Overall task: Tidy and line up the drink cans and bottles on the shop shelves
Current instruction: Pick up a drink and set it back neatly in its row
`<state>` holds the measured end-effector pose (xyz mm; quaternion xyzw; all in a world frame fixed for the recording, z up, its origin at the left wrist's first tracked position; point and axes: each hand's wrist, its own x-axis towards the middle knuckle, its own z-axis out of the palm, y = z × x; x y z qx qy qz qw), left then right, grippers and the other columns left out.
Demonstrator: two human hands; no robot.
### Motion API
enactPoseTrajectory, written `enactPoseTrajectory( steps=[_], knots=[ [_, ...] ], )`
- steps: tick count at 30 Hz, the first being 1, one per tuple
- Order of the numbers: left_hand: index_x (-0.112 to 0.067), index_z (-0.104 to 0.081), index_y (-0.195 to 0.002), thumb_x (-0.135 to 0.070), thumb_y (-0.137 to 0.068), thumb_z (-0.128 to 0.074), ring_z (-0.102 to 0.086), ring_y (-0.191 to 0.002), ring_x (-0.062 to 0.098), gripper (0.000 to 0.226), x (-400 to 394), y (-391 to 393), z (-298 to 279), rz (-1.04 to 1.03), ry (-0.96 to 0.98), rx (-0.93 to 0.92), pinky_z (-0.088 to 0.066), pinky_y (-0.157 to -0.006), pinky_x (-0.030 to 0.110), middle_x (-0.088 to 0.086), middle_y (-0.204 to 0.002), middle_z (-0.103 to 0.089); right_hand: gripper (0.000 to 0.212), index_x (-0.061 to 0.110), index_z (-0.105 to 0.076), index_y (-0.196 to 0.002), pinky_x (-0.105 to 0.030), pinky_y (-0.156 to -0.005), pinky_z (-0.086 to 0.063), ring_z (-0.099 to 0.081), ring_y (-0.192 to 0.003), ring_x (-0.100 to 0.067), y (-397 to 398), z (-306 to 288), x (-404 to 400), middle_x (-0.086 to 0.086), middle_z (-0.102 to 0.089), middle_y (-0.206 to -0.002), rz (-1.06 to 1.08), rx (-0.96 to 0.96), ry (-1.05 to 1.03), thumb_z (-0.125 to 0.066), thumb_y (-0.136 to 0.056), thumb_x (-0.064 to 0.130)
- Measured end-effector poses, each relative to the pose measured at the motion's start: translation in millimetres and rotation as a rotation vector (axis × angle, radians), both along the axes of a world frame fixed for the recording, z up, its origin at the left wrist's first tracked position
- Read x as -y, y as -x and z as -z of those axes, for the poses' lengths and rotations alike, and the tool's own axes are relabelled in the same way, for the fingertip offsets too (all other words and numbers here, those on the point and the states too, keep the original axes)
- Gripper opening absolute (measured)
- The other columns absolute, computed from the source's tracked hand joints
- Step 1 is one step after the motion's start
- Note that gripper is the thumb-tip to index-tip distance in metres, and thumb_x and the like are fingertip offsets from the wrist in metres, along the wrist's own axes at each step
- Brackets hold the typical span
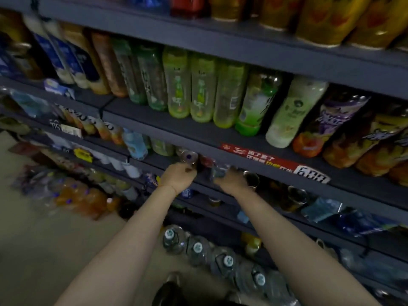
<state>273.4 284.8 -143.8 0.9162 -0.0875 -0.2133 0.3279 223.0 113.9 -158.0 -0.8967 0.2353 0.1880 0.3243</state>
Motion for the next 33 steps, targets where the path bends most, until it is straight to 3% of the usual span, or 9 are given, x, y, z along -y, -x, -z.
enactPoseTrajectory(
  steps=[4,7,10,13,15,22,28,30,33],
  knots=[
    [-0.008,-0.069,-0.089,-0.028,-0.093,-0.051,-0.065,-0.088,0.028,0.027,-12.9,-15.3,29.2,0.080,0.047,-0.080,-0.051,-0.081,0.037,0.012,-0.089,-0.071,0.061,0.013,-0.045,-0.143,-0.029,-0.108,-0.032,-0.043,-0.135,-0.029,-28.7,19.9,-10.2,-0.008,-0.046,-0.149,0.252,0.066,0.002,-0.056,-0.094,0.047],
    [-0.017,-0.071,-0.099,-0.028,-0.095,-0.052,-0.064,-0.091,0.024,0.022,-23.8,-23.1,42.4,0.113,0.071,-0.112,-0.052,-0.083,0.037,0.005,-0.095,-0.072,0.066,0.015,-0.045,-0.143,-0.031,-0.111,-0.031,-0.041,-0.137,-0.028,-43.1,36.8,-16.6,-0.008,-0.046,-0.150,0.320,0.062,0.039,-0.057,-0.092,0.055],
    [-0.022,-0.071,-0.101,-0.030,-0.093,-0.052,-0.065,-0.094,0.022,0.022,-30.7,-30.8,50.4,0.128,0.083,-0.134,-0.052,-0.085,0.037,0.001,-0.097,-0.072,0.056,0.016,-0.053,-0.133,-0.024,-0.095,-0.037,-0.051,-0.127,-0.024,-44.8,39.0,-23.6,-0.001,-0.058,-0.135,0.431,0.142,0.036,-0.062,-0.090,0.050],
    [-0.023,-0.071,-0.100,-0.030,-0.093,-0.053,-0.063,-0.094,0.020,0.020,-31.4,-36.4,49.2,0.138,0.130,-0.165,-0.051,-0.086,0.035,-0.001,-0.097,-0.070,0.035,0.017,-0.064,-0.098,-0.024,-0.076,-0.042,-0.064,-0.098,-0.021,-39.3,33.5,-27.2,0.000,-0.067,-0.096,0.500,0.136,0.017,-0.065,-0.081,0.047],
    [-0.024,-0.071,-0.100,-0.030,-0.092,-0.056,-0.063,-0.094,0.017,0.017,-29.4,-38.1,48.3,0.137,0.190,-0.200,-0.050,-0.085,0.034,-0.005,-0.094,-0.069,0.039,0.015,-0.065,-0.089,-0.026,-0.070,-0.050,-0.065,-0.081,-0.017,-32.3,28.6,-27.3,0.002,-0.067,-0.084,0.515,0.132,-0.029,-0.068,-0.069,0.049],
    [-0.031,-0.065,-0.098,-0.035,-0.096,-0.057,-0.062,-0.100,0.007,0.009,-23.6,-21.1,23.2,0.131,0.519,-0.497,-0.047,-0.083,0.024,-0.009,-0.103,-0.067,0.023,0.025,-0.069,-0.099,-0.022,-0.054,-0.051,-0.067,-0.083,-0.010,-2.0,-2.4,-44.9,0.006,-0.071,-0.091,0.196,0.091,-0.294,-0.068,-0.084,0.043],
    [-0.029,-0.065,-0.121,-0.074,-0.078,-0.057,-0.068,-0.109,0.026,0.063,-23.1,32.7,5.2,0.051,0.568,-0.737,-0.051,-0.098,0.042,0.009,-0.113,-0.073,0.021,0.026,-0.061,-0.103,-0.027,-0.059,-0.051,-0.068,-0.082,-0.014,38.3,-36.2,-46.8,0.001,-0.070,-0.092,0.094,0.055,-0.442,-0.055,-0.094,0.045],
    [-0.027,-0.065,-0.119,-0.069,-0.080,-0.060,-0.069,-0.103,0.026,0.058,-17.1,55.9,-7.0,0.066,0.583,-0.697,-0.055,-0.093,0.042,0.009,-0.110,-0.073,0.036,0.024,-0.063,-0.109,-0.027,-0.060,-0.051,-0.069,-0.084,-0.017,62.2,-51.7,-38.7,-0.001,-0.072,-0.095,0.094,0.092,-0.456,-0.056,-0.092,0.054],
    [-0.023,-0.059,-0.122,-0.038,-0.093,-0.062,-0.072,-0.086,0.015,0.033,-0.7,102.1,-37.7,0.142,0.610,-0.587,-0.058,-0.065,0.034,0.002,-0.100,-0.073,0.047,0.025,-0.067,-0.110,-0.031,-0.063,-0.054,-0.071,-0.090,-0.020,109.1,-81.4,-13.3,-0.001,-0.073,-0.100,0.121,0.209,-0.443,-0.060,-0.086,0.064]
  ],
)
